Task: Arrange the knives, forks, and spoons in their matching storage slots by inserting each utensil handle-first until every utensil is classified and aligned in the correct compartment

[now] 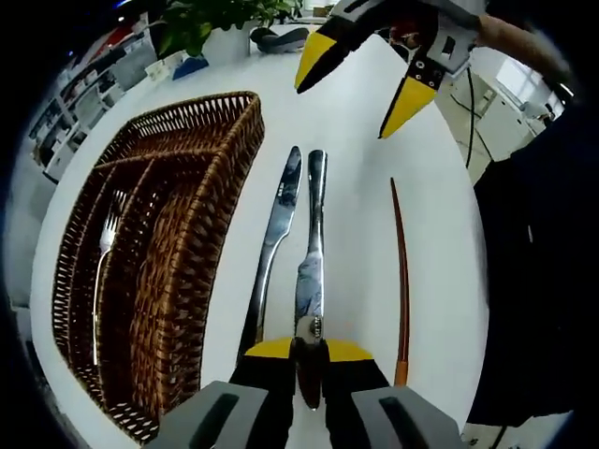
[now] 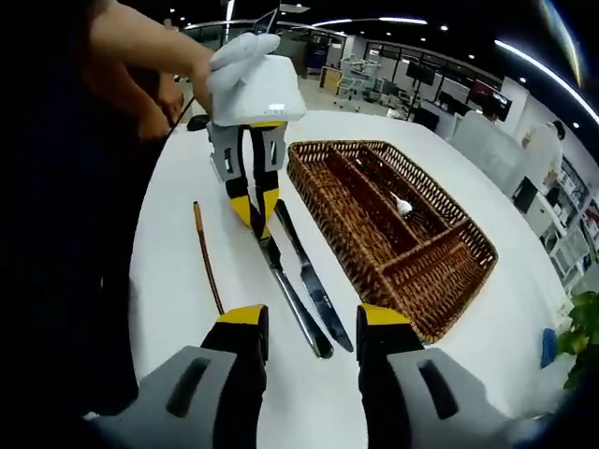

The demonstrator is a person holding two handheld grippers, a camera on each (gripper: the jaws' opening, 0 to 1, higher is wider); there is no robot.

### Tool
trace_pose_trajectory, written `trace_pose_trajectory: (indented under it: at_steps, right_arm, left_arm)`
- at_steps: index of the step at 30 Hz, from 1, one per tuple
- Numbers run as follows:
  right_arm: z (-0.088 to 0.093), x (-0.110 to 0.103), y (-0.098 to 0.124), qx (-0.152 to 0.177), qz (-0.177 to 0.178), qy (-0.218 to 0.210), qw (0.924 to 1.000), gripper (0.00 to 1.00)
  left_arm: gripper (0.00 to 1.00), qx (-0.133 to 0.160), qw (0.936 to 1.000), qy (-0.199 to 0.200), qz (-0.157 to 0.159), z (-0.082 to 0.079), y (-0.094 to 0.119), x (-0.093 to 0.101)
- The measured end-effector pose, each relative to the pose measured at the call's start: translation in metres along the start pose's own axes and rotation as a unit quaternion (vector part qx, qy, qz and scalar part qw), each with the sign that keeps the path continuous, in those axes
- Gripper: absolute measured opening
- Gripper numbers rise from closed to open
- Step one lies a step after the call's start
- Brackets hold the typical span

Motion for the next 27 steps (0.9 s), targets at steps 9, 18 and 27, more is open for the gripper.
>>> trace_pose_trajectory:
  at_steps: [9, 18, 27]
  right_arm:
    - [-0.005, -0.013, -0.032, 0.001, -0.073, 0.044, 0.9964, 0.22]
    - [-0.007, -0.025, -0.056, -0.008, -0.115, 0.088, 0.9895, 0.17]
    - [0.0, -0.031, -0.066, -0.017, -0.137, 0.109, 0.9844, 0.09]
  left_arm:
    - [0.09, 0.005, 0.9996, -0.024, -0.012, -0.003, 0.007, 0.005]
    - [0.09, 0.011, 0.9987, -0.043, -0.025, -0.006, 0.01, 0.009]
    - [0.09, 0.021, 0.9982, -0.047, -0.031, -0.013, 0.015, 0.013]
Point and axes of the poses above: the point that each gripper's makers call its tool centre point, and the gripper's own axes: y roughly backward along the fingers, x roughly to its right, z roughly out of its underside, the point moved 2 cm from there along y, roughly backward along the fingers, and after that the axes turned 9 degrees about y, right-handed, at the moved point
